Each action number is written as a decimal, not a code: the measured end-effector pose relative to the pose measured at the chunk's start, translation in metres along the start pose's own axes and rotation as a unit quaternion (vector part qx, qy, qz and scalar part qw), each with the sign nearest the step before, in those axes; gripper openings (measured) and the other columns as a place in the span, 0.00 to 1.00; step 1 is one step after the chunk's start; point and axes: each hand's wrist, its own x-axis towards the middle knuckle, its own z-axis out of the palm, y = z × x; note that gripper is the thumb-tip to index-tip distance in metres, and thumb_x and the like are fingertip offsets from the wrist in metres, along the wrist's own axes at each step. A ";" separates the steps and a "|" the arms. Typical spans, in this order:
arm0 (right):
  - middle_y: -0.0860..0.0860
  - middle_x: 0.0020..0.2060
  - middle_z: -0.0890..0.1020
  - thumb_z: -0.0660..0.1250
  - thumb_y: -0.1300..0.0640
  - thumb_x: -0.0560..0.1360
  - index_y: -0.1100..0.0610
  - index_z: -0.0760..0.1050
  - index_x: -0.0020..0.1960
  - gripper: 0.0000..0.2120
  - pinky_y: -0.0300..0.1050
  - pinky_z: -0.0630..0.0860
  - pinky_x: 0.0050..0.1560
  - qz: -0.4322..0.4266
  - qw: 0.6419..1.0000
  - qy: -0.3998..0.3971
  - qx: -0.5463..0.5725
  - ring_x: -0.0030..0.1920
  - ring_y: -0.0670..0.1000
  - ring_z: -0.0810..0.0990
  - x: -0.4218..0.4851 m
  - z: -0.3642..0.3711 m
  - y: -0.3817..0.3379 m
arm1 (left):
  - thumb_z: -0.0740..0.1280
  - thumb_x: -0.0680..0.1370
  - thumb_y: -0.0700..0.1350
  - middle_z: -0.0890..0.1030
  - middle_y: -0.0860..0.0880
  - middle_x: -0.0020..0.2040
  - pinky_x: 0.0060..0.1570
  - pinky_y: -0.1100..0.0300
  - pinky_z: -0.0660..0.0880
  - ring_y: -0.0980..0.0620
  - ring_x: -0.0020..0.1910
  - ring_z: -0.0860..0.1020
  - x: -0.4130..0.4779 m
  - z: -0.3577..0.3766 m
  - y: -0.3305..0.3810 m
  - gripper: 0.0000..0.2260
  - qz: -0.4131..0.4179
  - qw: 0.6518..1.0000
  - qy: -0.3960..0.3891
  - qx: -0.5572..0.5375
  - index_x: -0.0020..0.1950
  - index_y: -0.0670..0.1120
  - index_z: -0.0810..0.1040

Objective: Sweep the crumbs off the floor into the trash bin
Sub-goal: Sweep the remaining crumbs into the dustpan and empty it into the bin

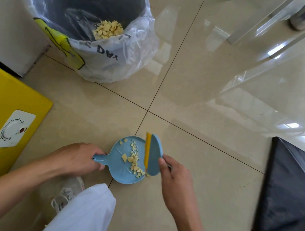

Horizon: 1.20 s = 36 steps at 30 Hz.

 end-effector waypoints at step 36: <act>0.55 0.43 0.81 0.54 0.53 0.83 0.52 0.73 0.59 0.11 0.50 0.72 0.38 -0.071 0.968 -0.051 -0.236 0.43 0.61 0.80 0.018 0.050 -0.002 | 0.68 0.74 0.56 0.73 0.53 0.27 0.36 0.57 0.66 0.53 0.30 0.72 -0.032 0.039 -0.017 0.15 -0.114 0.985 0.022 -0.125 0.28 0.60 0.73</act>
